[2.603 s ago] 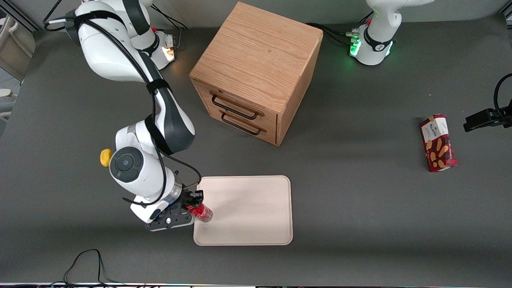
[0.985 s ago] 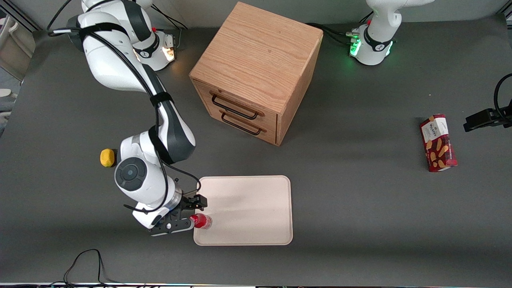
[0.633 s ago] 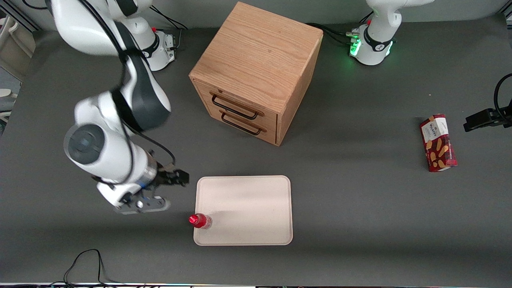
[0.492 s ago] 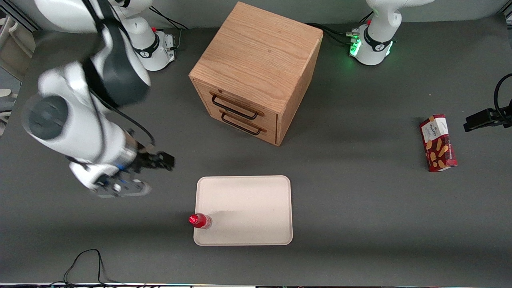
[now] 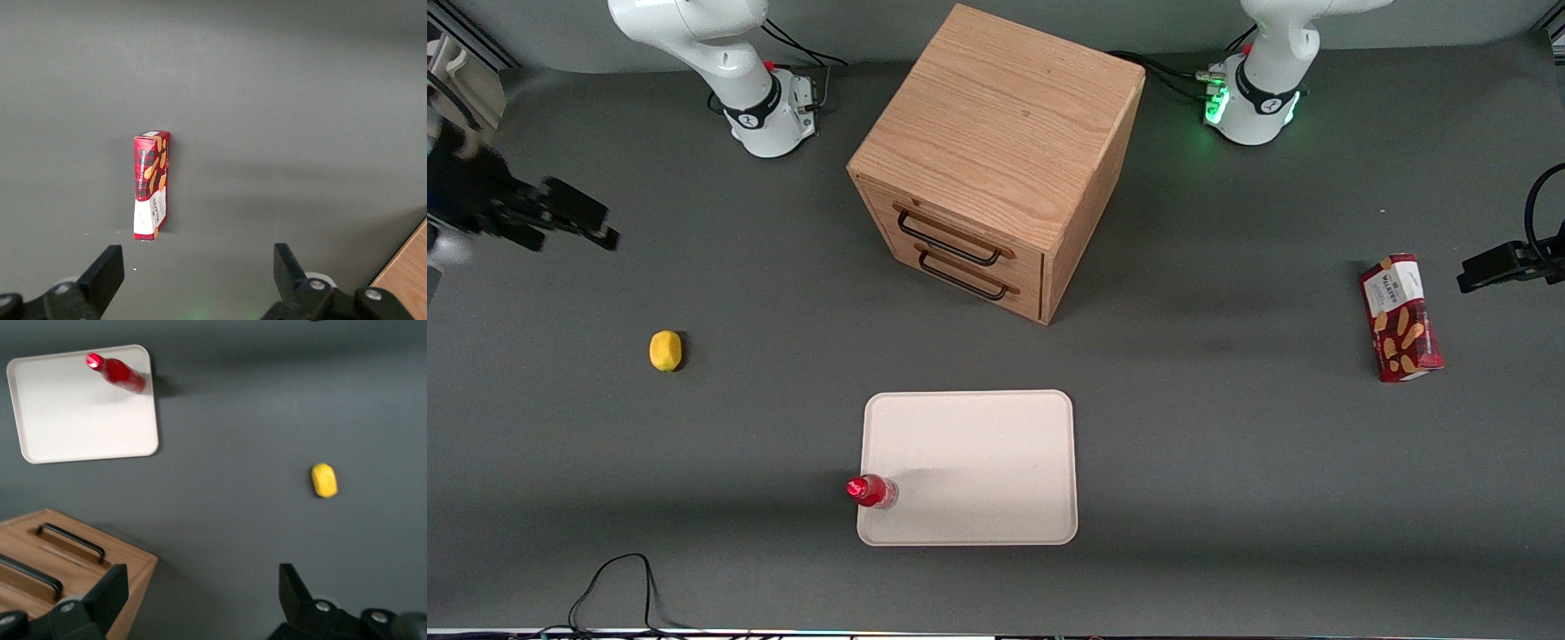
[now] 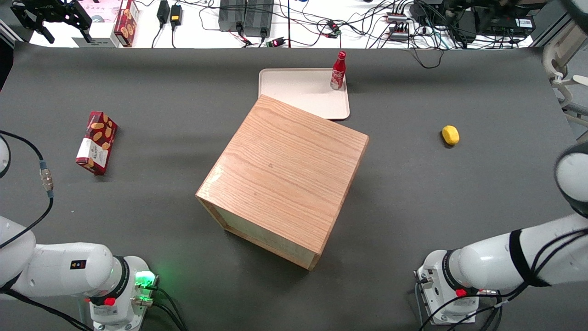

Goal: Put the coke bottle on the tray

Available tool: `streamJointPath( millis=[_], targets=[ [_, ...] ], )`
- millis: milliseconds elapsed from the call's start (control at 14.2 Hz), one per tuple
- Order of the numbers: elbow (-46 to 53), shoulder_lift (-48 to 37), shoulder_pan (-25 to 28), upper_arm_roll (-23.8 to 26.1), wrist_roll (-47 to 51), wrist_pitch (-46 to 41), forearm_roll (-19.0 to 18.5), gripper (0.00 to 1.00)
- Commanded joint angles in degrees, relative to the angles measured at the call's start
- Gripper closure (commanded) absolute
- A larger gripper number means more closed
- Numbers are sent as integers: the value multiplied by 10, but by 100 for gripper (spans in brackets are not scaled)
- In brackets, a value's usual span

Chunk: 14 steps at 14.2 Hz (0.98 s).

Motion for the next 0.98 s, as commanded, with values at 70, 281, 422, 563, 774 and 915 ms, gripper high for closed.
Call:
streamJointPath(
  millis=[70,281,422,563,774,915],
  targets=[
    [-85,-61,-75,30,-60,22,5,0],
    [-85,-53,-75,3,-81,27,4,0],
    [-83,-43,-75,-7,-109,42,2,0],
    [-78,-28,-70,-8,-109,56,-14,0],
    [-73,-20,-64,-5,-94,59,-19,0],
    [-73,-19,-74,4,-92,59,-22,0]
  ],
)
